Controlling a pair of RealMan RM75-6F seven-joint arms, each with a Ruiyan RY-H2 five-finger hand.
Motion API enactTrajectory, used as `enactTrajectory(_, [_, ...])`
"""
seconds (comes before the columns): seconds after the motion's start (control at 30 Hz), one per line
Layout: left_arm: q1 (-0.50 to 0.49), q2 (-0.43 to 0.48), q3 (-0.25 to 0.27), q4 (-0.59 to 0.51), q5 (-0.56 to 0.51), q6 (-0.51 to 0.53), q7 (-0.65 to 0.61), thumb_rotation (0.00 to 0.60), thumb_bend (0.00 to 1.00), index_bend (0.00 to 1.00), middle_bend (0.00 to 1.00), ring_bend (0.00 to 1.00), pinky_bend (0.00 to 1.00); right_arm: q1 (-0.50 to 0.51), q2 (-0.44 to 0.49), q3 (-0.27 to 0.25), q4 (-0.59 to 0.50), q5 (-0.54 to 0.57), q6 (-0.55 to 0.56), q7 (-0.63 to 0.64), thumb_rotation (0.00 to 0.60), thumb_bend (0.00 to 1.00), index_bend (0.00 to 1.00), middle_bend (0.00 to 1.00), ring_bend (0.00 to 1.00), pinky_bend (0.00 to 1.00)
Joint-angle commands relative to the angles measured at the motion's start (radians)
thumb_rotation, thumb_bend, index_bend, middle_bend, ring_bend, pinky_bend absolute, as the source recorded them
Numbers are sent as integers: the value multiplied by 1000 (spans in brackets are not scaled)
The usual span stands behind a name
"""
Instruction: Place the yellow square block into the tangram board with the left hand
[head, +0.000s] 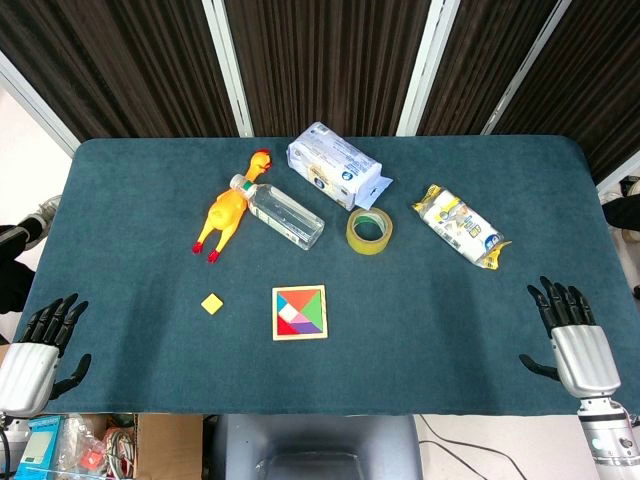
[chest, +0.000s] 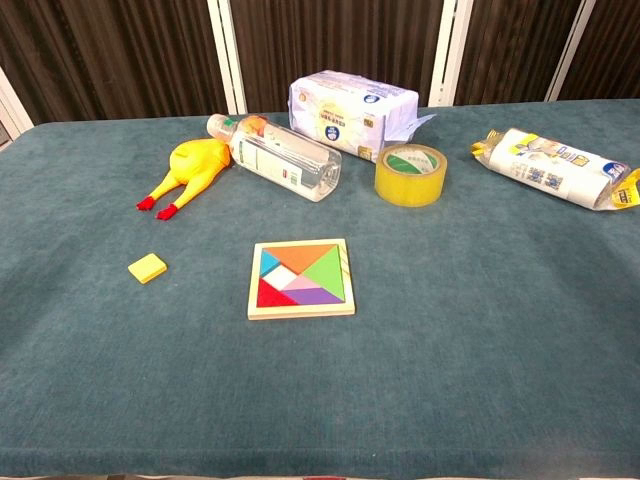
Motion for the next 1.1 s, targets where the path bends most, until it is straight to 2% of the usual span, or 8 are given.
enactTrajectory(0.03, [-4, -3, 0, 3, -1, -8, 3, 600, 388, 0, 23, 0, 126, -2, 1, 0, -1, 1, 2, 2, 600, 170, 0, 0, 0, 0])
enactTrajectory(0.2, [-25, -25, -6, 15, -9, -42, 13, 600, 389, 0, 34, 2, 122, -7, 7, 0, -3, 5, 7, 7, 600, 170, 0, 0, 0, 0])
enactTrajectory(0.27, [-43, -46, -13, 30, 0, -53, 9, 600, 388, 1, 148, 90, 199, -11, 10, -2, -1, 3, 12, 13, 600, 170, 0, 0, 0, 0])
enactTrajectory(0.3, [-54, -62, -23, 46, 6, -51, 10, 600, 388, 10, 257, 204, 323, -11, 12, -2, -3, 2, 13, 18, 600, 170, 0, 0, 0, 0])
enactTrajectory(0.4, [-99, -119, -42, 110, 37, -64, 3, 600, 387, 52, 742, 734, 855, -11, 15, 0, -3, -1, 16, 29, 600, 170, 0, 0, 0, 0])
enactTrajectory(0.5, [-152, -167, -52, 164, 49, -112, -28, 600, 392, 124, 983, 980, 1000, -8, 14, 2, -3, 2, 9, 27, 600, 170, 0, 0, 0, 0])
enactTrajectory(0.77, [-291, -240, -85, 224, -36, -350, -10, 600, 396, 239, 1000, 1000, 1000, -6, 14, 2, -7, 5, 4, 22, 600, 170, 0, 0, 0, 0])
enactTrajectory(1.1, [-402, -312, -97, 281, -78, -488, 49, 600, 410, 271, 1000, 1000, 1000, -10, 27, 2, -7, 3, 11, 51, 600, 170, 0, 0, 0, 0])
